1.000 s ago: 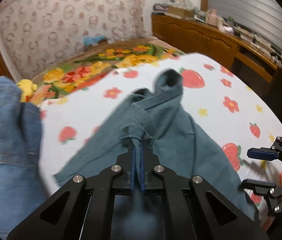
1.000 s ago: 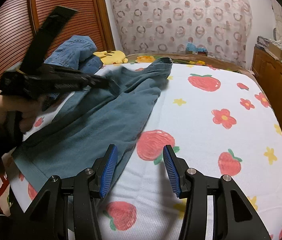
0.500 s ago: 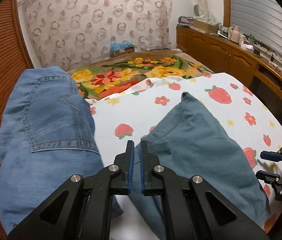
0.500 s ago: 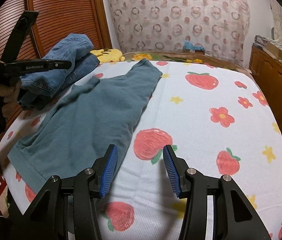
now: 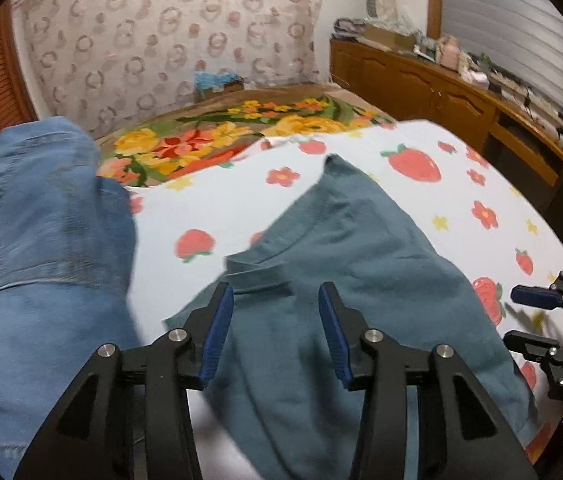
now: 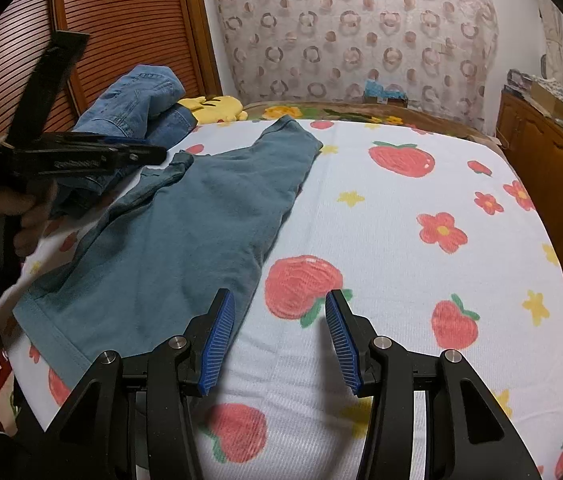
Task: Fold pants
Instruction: 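Lift the held shorts edge and fold it over with the left gripper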
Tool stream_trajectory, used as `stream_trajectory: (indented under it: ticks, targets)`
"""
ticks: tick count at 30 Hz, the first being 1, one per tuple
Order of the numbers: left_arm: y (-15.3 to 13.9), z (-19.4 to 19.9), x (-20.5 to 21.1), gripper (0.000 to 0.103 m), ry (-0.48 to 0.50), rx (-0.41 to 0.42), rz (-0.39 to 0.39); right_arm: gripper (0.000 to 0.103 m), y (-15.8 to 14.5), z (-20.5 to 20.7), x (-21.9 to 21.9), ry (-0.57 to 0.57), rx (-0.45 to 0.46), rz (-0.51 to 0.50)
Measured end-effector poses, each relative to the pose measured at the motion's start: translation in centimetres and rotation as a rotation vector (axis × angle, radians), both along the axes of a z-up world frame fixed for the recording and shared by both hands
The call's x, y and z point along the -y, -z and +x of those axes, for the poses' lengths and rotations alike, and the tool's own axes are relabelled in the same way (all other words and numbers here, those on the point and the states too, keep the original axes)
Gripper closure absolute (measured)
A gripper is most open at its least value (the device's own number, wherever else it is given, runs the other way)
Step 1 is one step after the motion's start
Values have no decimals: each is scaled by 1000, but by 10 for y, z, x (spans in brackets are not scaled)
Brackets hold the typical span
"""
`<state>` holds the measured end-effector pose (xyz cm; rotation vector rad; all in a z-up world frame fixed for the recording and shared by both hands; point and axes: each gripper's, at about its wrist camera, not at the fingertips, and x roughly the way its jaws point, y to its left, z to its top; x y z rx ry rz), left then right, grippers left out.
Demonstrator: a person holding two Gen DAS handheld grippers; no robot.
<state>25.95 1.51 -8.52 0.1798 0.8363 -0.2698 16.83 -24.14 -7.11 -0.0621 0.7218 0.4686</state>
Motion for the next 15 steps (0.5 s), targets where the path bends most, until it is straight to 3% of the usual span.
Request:
stream_trajectory:
  ticks: [5, 7, 9, 12, 15]
  targets:
    - [20, 16, 9, 67, -8, -46, 88, 54, 0, 0, 1, -3, -1, 7]
    - [24, 19, 7, 77, -6, -65, 97, 54, 1, 0, 2, -4, -1, 9]
    - [26, 18, 5, 79, 0, -72, 102, 54, 1, 0, 1, -5, -1, 12]
    - [24, 16, 0, 93, -12, -61, 106, 54, 1, 0, 1, -6, -2, 13]
    - [10, 9, -10, 95, -59, -3, 112, 54, 1, 0, 1, -7, -2, 11]
